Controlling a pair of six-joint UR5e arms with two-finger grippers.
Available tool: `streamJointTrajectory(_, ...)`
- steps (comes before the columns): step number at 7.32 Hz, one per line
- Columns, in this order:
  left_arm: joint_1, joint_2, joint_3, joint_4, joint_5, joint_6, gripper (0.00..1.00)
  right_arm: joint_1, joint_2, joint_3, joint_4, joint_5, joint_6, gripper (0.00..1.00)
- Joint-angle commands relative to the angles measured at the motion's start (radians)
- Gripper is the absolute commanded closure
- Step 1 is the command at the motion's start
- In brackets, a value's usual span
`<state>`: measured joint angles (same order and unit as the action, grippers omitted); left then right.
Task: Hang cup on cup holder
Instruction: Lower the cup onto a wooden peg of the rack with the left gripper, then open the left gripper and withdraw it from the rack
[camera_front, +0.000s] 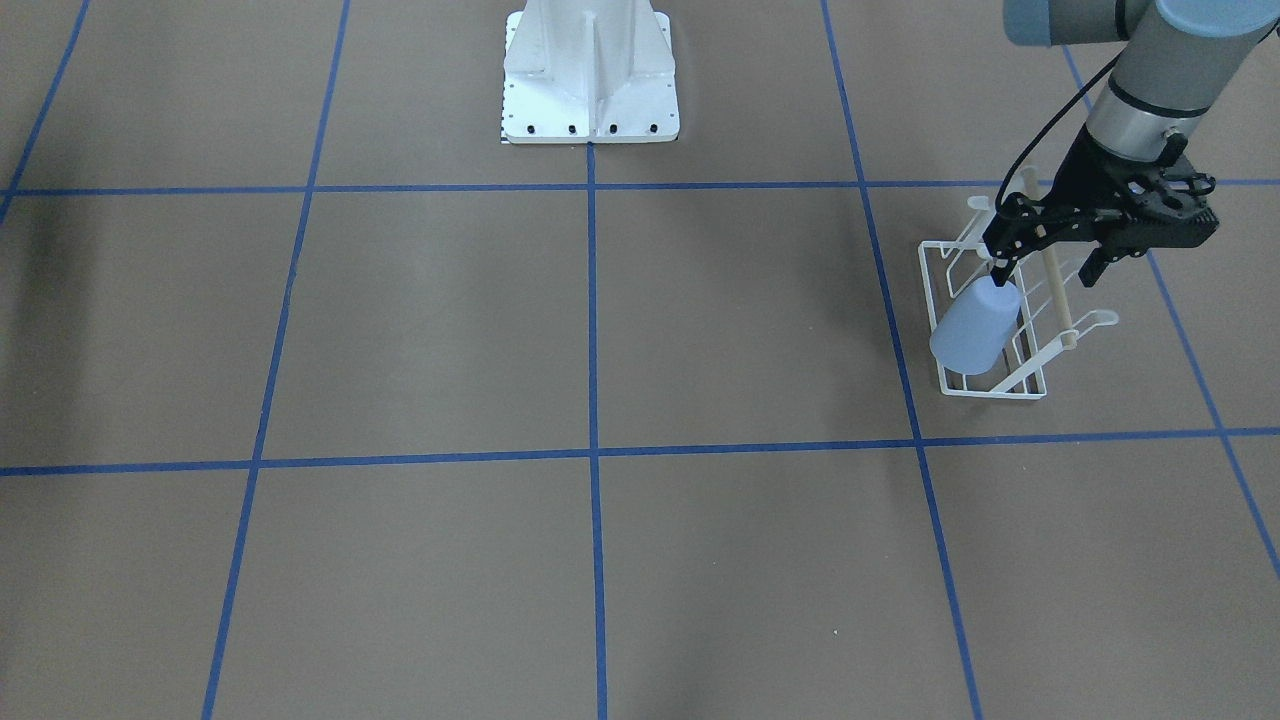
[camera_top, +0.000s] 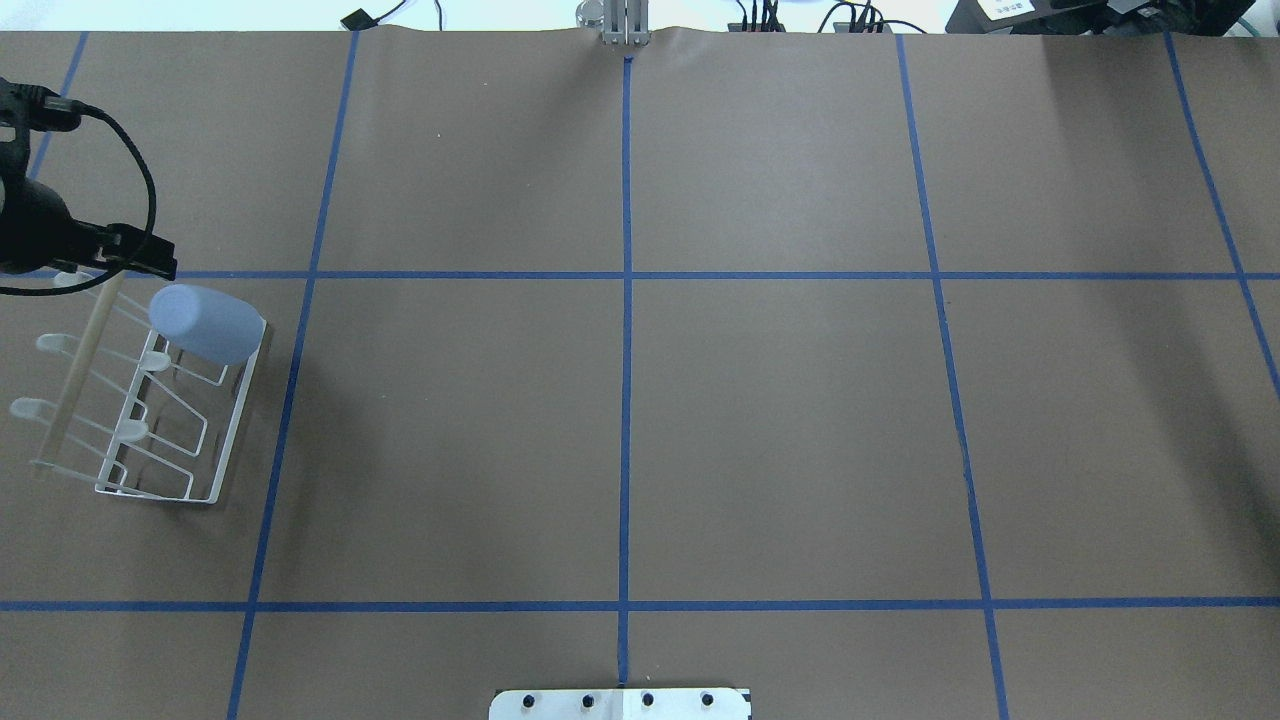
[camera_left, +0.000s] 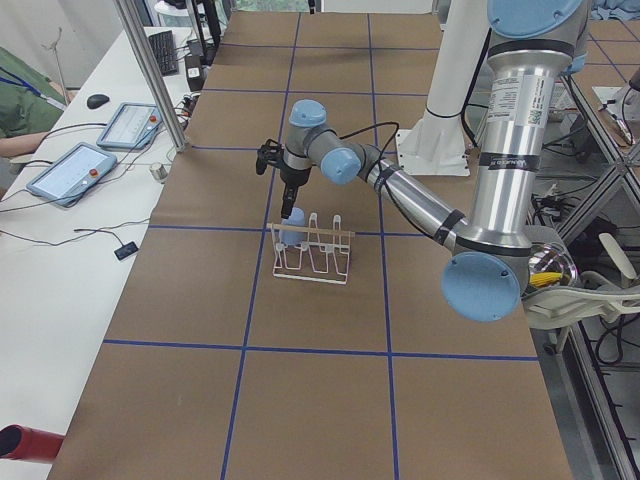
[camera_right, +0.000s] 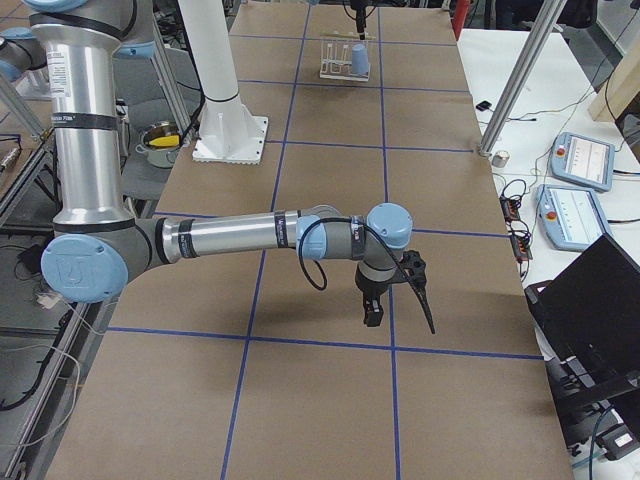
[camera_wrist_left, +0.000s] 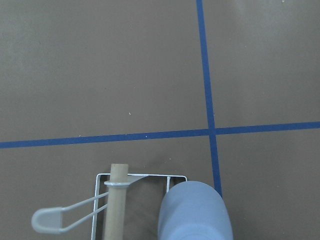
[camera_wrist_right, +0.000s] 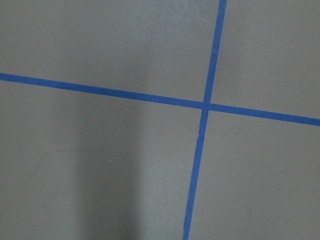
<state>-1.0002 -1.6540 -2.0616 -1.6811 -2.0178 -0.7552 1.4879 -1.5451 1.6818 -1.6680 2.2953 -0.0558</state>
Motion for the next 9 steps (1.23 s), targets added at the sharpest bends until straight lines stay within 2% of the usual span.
streamJointTrajectory(1, -0.137, 0.071, 0.001, 0.006, -0.105, 0.194, 0.01, 0.000, -0.007, -0.005, -0.006, -0.020, -0.001, 0.00)
streamJointTrajectory(3, -0.326, 0.155, 0.062, 0.003, -0.163, 0.434, 0.01, 0.020, -0.021, -0.005, -0.009, -0.008, -0.001, 0.00)
streamJointTrajectory(5, -0.433, 0.193, 0.209, -0.011, -0.319, 0.511, 0.01, 0.037, -0.038, -0.010, -0.009, -0.010, 0.002, 0.00)
streamJointTrajectory(7, -0.489, 0.197, 0.311, -0.014, -0.318, 0.531, 0.01, 0.052, -0.058, -0.002, -0.012, -0.005, 0.004, 0.00)
streamJointTrajectory(9, -0.530, 0.194, 0.344, -0.009, -0.308, 0.531, 0.01, 0.054, -0.056, -0.002, -0.022, 0.006, 0.004, 0.00)
